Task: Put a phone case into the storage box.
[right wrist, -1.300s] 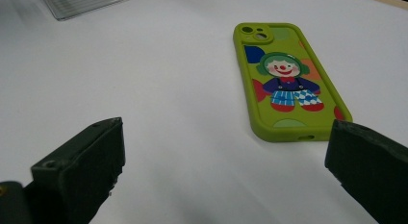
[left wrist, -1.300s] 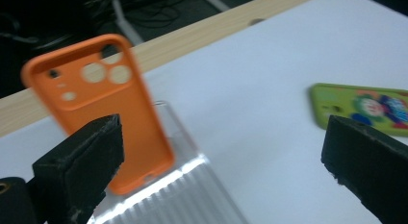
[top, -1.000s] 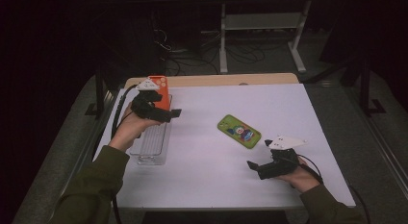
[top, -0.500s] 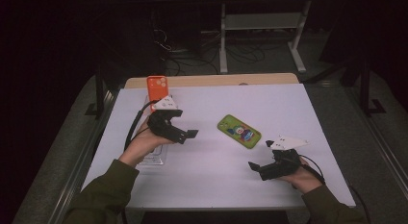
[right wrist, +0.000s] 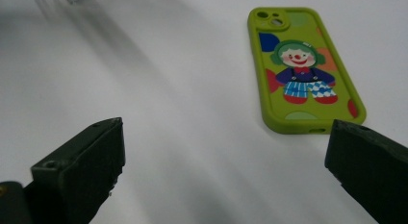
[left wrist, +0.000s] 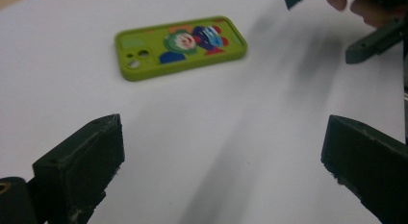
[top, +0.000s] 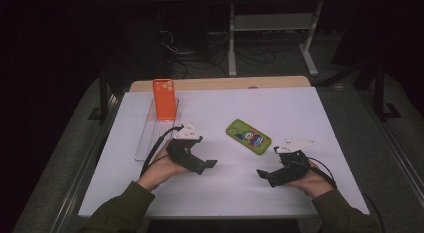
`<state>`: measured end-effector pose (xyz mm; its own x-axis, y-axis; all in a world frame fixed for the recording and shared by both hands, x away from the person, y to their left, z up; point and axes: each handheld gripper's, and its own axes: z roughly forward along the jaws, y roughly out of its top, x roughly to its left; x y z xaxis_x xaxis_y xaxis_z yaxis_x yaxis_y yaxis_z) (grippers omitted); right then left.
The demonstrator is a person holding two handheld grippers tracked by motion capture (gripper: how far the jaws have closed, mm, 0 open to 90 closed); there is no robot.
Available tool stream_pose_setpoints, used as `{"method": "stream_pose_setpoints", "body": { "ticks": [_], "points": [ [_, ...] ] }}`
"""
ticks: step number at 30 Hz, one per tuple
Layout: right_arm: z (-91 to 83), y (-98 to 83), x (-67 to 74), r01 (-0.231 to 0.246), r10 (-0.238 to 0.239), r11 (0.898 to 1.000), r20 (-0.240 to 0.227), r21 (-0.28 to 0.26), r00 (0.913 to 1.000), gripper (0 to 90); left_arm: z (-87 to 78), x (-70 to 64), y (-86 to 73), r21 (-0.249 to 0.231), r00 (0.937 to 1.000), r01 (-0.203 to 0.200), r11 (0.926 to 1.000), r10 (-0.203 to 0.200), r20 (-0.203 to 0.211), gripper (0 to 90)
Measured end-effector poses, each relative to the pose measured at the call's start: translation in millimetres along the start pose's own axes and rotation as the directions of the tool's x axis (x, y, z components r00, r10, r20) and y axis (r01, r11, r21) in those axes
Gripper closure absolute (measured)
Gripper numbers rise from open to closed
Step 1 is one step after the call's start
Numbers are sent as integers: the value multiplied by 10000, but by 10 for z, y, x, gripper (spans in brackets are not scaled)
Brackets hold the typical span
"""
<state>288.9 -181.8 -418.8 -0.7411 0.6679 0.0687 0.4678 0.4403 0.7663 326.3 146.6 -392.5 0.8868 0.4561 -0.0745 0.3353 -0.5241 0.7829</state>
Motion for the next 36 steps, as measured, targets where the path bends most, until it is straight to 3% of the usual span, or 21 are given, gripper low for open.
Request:
{"method": "stream_pose_setpoints", "body": {
  "ticks": [6,12,19,23,26,30,36],
  "points": [
    [79,64,2,-65,68,9966,-31,821,10000,0,74,-35,-107,195,9997,-125,9997,121,215,9],
    [112,176,-21,-106,114,9934,-64,1138,9999,0,86,-14,-133,175,9992,-303,9994,298,276,9],
    [162,343,-79,139,-147,9884,36,1511,9999,0,100,4,-147,-17,9986,-75,10000,76,521,9],
    [207,458,-139,139,-149,9827,40,1849,9999,0,86,30,-141,119,9986,-40,9999,33,536,9],
    [264,576,-201,270,-291,9757,65,2173,9996,0,98,19,-141,136,9984,-219,9997,212,529,9],
    [339,707,-281,387,-428,9658,107,2562,9990,0,96,7,-133,80,9988,-151,9999,147,475,9],
    [489,844,-396,367,-468,9462,236,3215,9986,0,140,-2,-134,397,9972,-609,9974,591,451,9]
  ]
}}
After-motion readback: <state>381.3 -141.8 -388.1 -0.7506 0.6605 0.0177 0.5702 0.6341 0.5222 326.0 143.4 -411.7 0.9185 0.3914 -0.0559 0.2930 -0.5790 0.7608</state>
